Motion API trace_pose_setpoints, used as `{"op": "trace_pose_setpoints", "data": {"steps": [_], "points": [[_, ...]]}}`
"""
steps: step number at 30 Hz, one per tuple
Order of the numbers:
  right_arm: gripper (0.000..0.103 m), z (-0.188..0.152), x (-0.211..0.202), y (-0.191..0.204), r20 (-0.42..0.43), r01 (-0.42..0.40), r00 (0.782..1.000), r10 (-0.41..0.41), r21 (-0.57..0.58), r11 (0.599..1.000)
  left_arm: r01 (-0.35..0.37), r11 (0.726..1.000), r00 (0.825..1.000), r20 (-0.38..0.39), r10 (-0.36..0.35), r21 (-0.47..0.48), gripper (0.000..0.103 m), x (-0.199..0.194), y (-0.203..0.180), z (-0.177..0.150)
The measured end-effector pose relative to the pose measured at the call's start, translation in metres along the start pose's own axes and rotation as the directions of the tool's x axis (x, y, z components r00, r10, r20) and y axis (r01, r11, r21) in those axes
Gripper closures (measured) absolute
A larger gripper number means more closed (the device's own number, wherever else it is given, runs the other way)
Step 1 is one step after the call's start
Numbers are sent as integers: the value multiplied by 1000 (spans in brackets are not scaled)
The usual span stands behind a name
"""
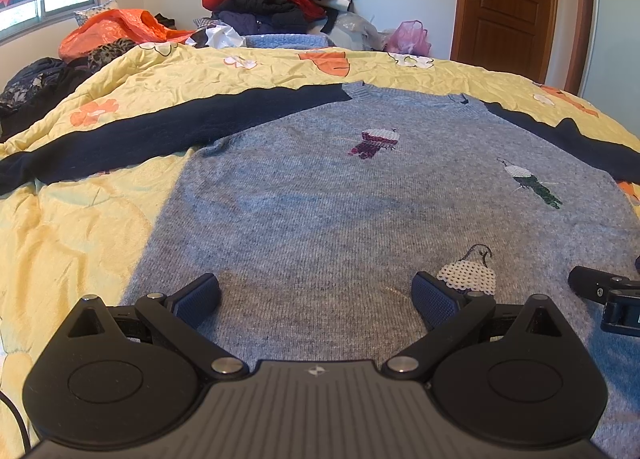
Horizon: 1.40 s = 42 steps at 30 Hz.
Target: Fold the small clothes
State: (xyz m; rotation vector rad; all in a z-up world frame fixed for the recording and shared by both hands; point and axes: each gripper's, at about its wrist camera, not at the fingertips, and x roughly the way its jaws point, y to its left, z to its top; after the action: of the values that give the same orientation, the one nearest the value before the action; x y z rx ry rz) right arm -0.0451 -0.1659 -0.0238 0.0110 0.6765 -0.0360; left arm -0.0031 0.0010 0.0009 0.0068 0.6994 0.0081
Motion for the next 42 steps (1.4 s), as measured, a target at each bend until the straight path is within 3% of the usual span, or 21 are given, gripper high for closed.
{"op": "trace_pose_setpoints", "data": {"steps": [42], "points": [[0,-1,-1,2,-1,1,1000,-1,-3,1000,-8,1000,1000,3,8,-5,0,-6,1,-4]]}}
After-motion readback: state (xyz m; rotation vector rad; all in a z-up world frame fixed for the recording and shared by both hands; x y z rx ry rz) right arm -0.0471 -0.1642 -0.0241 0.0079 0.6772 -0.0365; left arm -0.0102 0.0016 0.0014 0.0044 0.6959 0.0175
